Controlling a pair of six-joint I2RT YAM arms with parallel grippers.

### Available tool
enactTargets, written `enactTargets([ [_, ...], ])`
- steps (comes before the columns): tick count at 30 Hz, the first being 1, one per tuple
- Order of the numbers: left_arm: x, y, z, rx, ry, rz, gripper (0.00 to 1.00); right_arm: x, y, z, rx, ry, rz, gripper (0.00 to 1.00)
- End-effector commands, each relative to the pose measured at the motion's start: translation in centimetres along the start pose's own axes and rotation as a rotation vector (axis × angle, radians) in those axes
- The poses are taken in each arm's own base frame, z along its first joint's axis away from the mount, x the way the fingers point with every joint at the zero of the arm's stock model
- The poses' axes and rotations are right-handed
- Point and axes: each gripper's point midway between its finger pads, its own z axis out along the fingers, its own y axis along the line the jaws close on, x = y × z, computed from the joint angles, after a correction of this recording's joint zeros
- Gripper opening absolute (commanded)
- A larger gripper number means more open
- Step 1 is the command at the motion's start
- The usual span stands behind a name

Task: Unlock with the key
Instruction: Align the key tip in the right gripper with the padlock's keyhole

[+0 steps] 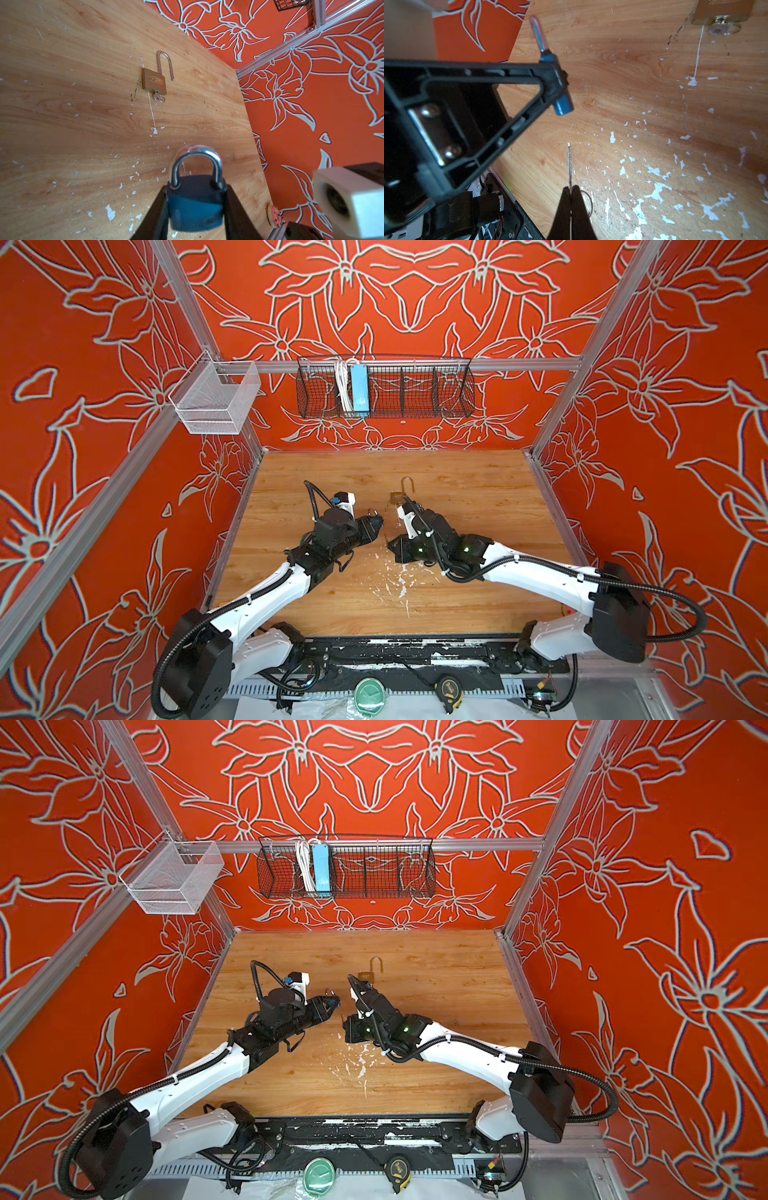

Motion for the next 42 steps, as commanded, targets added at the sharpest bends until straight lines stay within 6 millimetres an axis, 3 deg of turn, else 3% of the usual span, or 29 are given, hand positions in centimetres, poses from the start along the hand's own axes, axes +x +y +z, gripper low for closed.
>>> enactTargets([
  [1, -1.7, -2.3, 0.0, 0.071, -0.050, -0.002, 0.00, -1.2, 0.8, 0.0, 0.004, -0.036, -0.015, 0.00],
  [13, -1.7, -2.5, 0.2, 0.079, -0.041, -0.003, 0.00, -1.4, 0.8, 1.3, 0.028, -0.014, -0.035, 0.00],
  [42, -1.3, -2.9, 0.3, 0.099, -0.013, -0.006, 0.00, -2.6, 0.3, 1.5, 0.069, -0.048, -0.039, 0.00],
])
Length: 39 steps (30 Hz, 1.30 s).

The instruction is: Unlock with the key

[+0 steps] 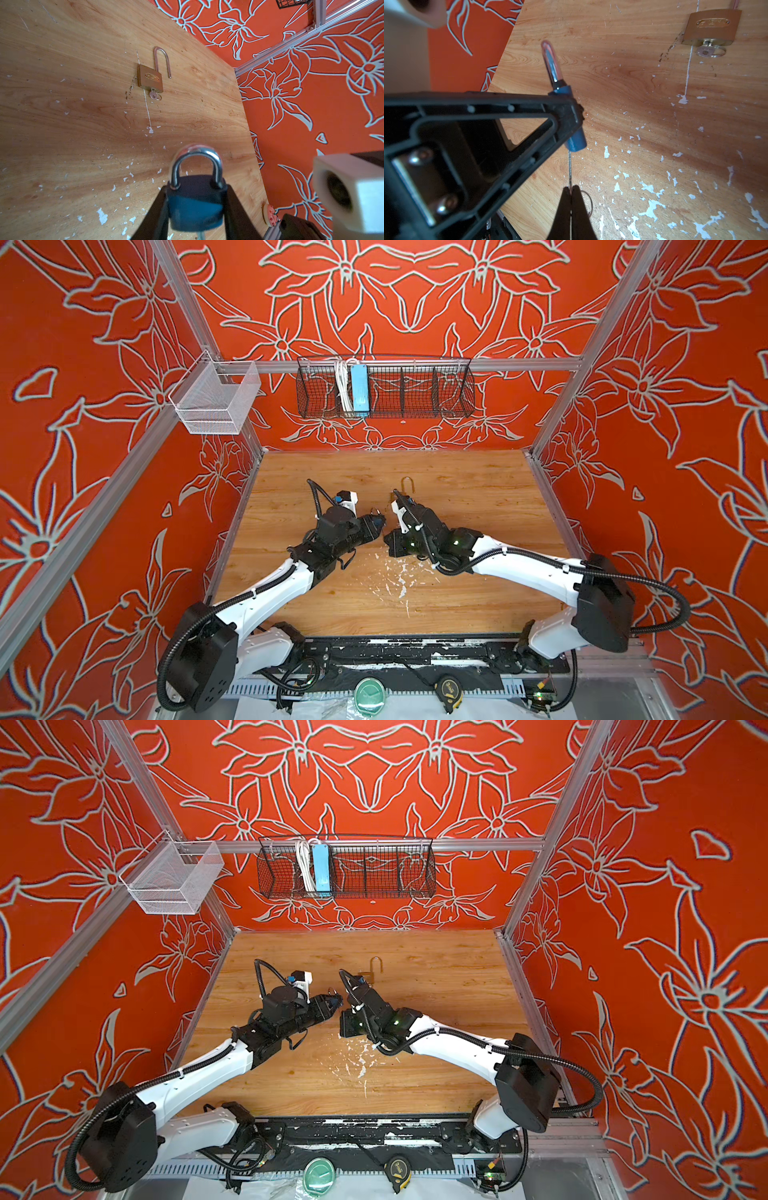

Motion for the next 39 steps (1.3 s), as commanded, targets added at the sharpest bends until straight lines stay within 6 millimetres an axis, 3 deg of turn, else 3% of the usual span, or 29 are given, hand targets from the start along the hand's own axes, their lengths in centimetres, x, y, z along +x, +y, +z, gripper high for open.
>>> enactTargets([
  [1, -1.4, -2.5, -0.3, 0.080, -0.034, 0.008, 0.00, -1.1, 0.3, 0.2, 0.008, -0.024, 0.000, 0.00],
  [11, -0.8, -3.5, -0.7, 0.126, 0.006, 0.052, 0.00, -1.9, -0.3, -0.6, -0.013, -0.056, 0.032, 0.00],
  [26, -0.3, -2.9, -0.1, 0.108, 0.029, 0.067, 0.00, -2.8, 0.4, -2.1, -0.066, -0.108, 0.024, 0.00],
  [39, 0.1, -3.1, 0.0, 0.133, 0.040, 0.070, 0.00, -2.8, 0.8, -1.7, -0.102, -0.109, 0.051, 0.00],
])
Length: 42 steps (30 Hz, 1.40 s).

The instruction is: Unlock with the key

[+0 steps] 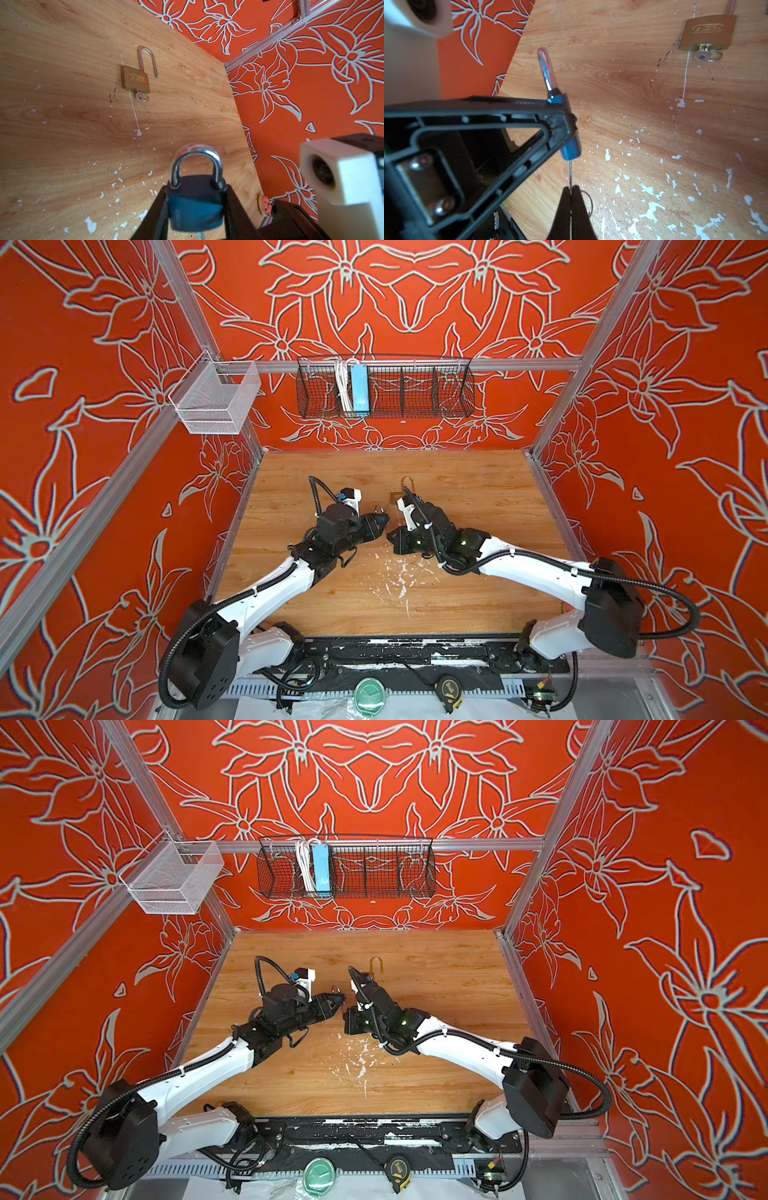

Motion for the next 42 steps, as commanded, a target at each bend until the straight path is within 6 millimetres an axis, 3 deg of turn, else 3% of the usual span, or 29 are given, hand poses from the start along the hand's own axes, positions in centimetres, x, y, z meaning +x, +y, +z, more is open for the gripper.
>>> enactTargets([
  [1, 0.0, -2.0, -0.2, 0.086, 0.017, 0.038, 0.00, -2.0, 1.4, -0.8, -0.057, -0.079, 0.018, 0.00],
  [9, 0.5, -2.6, -0.3, 0.124, 0.041, 0.078, 0.00, -3.4, 1.4, -1.3, -0.083, -0.111, 0.050, 0.00],
  [15, 0.9, -1.3, 0.2, 0.049, 0.069, 0.075, 0.00, -4.8, 2.2, -2.4, -0.101, -0.155, 0.017, 0.00],
  [25, 1.0, -1.0, 0.5, 0.021, 0.093, 0.078, 0.00, -6.1, 2.7, -3.8, -0.125, -0.224, -0.036, 0.00],
  [42, 1.2, 0.3, 1.1, -0.059, 0.012, -0.010, 0.00, -7.4, 5.3, -2.2, -0.224, -0.220, -0.010, 0.00],
])
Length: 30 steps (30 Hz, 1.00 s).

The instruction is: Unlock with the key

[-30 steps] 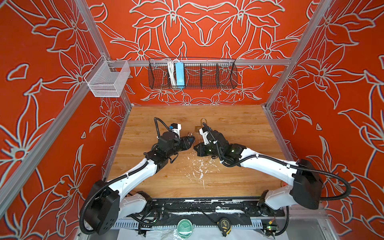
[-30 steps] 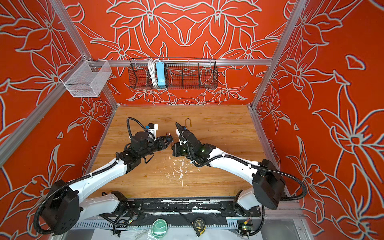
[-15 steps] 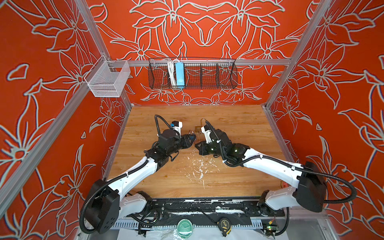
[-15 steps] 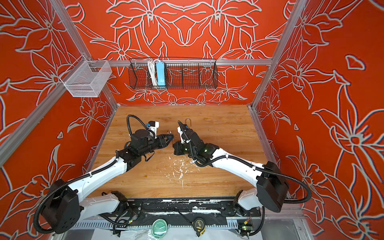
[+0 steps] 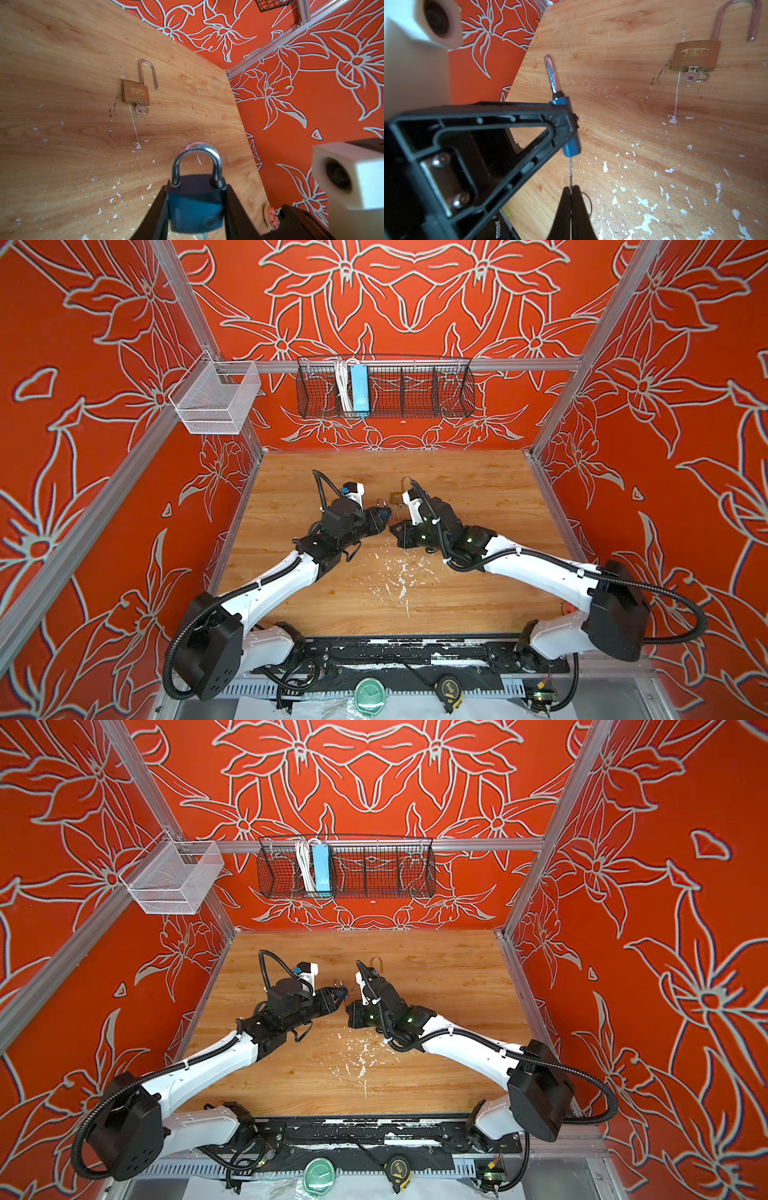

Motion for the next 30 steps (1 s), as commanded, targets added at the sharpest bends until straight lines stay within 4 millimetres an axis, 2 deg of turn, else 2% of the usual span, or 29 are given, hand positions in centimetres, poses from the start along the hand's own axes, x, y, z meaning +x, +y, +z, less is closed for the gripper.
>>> enactTargets([
  [1, 2.5, 0.9, 0.1, -0.021, 0.058, -0.027, 0.00, -5.5, 5.5, -0.8, -0.196, -0.167, -0.002, 0.00],
  [8, 2.4, 0.6, 0.1, 0.004, 0.037, -0.055, 0.00, -4.7, 6.2, 0.6, -0.236, -0.149, 0.007, 0.00],
  [19, 2.4, 0.1, -0.4, 0.059, 0.014, -0.130, 0.00, -4.9, 6.3, 1.7, -0.224, -0.191, 0.022, 0.00],
  [24, 2.7, 0.9, -0.1, -0.008, 0.044, -0.099, 0.00, -5.7, 6.6, 1.2, -0.207, -0.208, 0.009, 0.00],
  [30, 3.4, 0.5, -0.3, -0.033, 0.139, 0.054, 0.00, -6.0, 6.3, -0.2, -0.173, -0.217, -0.018, 0.00],
])
